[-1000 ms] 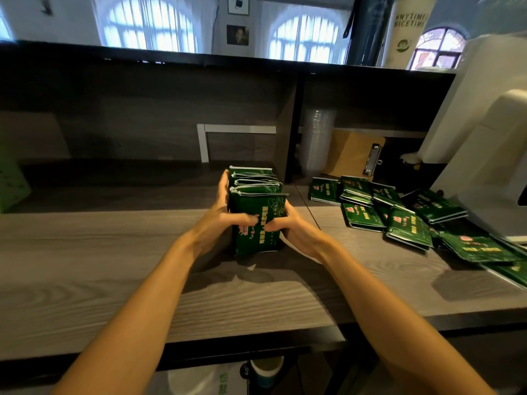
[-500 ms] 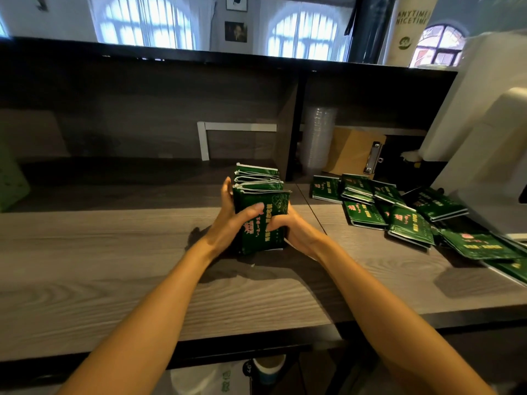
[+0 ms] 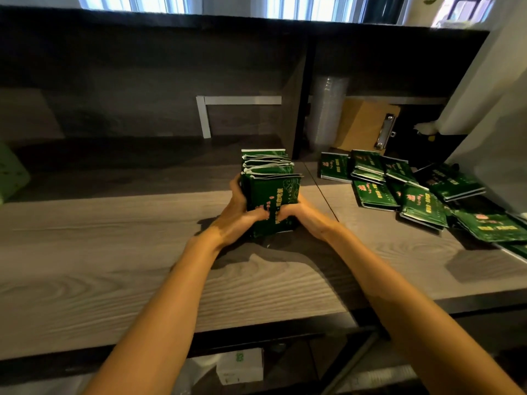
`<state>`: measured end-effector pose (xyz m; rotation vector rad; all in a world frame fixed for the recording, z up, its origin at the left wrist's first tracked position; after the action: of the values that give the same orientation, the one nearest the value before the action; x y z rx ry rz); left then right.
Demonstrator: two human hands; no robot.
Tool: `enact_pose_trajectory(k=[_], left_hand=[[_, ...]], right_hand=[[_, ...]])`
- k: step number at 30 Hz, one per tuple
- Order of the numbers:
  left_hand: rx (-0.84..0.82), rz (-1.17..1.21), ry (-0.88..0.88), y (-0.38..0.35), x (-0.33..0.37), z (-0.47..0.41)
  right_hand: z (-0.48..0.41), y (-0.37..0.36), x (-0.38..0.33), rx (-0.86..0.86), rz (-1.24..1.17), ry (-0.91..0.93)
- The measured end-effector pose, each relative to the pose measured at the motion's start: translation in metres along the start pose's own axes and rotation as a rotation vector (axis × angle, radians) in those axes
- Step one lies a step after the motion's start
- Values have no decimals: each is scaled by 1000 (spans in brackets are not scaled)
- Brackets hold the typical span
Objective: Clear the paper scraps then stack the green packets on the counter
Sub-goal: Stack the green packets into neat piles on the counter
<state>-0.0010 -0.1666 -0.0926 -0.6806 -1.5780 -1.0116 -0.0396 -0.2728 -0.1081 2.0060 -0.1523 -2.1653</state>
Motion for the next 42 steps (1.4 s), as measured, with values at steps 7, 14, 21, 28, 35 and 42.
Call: enact_pose_trajectory(k=[7,14,21,28,35,42], left_hand=[[126,199,183,16,23,9],[316,318,354,78,112,52],[568,423,345,144,188,130],[989,521,158,195,203,253],[1194,592,38,240,218,359],[1192,551,-57,308,243,414]], right_hand=[[3,-8,-44,-9,-193,-47],[-3,-35,-159,-95,-218,-134],[-22,-93,-262,-318,-203,-66],[-46,-220,-314,-600,-205,5],[-58,-339,-370,-802,-105,64],[-92,-407,-418,-715,-45,171]])
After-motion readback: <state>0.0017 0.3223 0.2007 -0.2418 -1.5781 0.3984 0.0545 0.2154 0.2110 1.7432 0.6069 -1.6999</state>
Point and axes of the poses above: each hand's wrist, its own z-axis away from the middle knuckle, its own y-axis out of the back of the hand, x = y × z, the point moved 8 cm from there along -z, towards the middle knuckle, and after that the axes turned 15 degrees about -x, right-handed, at the moved point
